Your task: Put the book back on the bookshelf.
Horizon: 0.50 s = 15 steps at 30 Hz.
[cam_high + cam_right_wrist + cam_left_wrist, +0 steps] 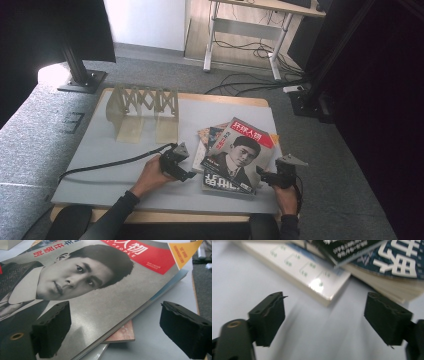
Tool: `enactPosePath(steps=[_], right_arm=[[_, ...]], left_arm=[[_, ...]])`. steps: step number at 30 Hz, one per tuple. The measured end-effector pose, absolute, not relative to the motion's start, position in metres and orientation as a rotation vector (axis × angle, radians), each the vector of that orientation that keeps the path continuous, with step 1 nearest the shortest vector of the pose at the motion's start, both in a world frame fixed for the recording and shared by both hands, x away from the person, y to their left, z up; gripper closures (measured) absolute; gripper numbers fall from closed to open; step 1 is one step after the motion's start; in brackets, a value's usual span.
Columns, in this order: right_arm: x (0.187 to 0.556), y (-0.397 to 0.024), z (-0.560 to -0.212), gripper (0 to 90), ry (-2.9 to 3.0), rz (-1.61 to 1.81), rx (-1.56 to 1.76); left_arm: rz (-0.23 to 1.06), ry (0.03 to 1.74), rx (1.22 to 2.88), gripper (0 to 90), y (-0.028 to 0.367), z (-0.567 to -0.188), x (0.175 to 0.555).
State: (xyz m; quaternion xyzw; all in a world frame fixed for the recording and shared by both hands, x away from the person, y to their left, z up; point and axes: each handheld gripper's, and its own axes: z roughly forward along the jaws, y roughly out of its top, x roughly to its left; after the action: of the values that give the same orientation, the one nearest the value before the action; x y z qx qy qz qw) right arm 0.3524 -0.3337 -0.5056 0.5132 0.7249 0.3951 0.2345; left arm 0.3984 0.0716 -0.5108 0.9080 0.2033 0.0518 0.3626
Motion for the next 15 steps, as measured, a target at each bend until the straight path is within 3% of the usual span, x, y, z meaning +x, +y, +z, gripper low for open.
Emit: enactPosePath(steps=[3,7,15], right_arm=[[0.355,-0.336,-0.505,5.5,1.99,1.083,1.419],[0.365,-0.34,-0.506,2.5,2.004,1.105,1.462],[0.381,-0.343,-0.514,1.0,2.037,1.117,1.526]], left_arm=[[0.132,0.539,2.341,13.5,0.083,-0.514,0.396],[0.154,0.585,2.36,1.8,0.094,-0.522,0.393],[0.19,0.587,2.356,0.0,0.102,-0.529,0.387]])
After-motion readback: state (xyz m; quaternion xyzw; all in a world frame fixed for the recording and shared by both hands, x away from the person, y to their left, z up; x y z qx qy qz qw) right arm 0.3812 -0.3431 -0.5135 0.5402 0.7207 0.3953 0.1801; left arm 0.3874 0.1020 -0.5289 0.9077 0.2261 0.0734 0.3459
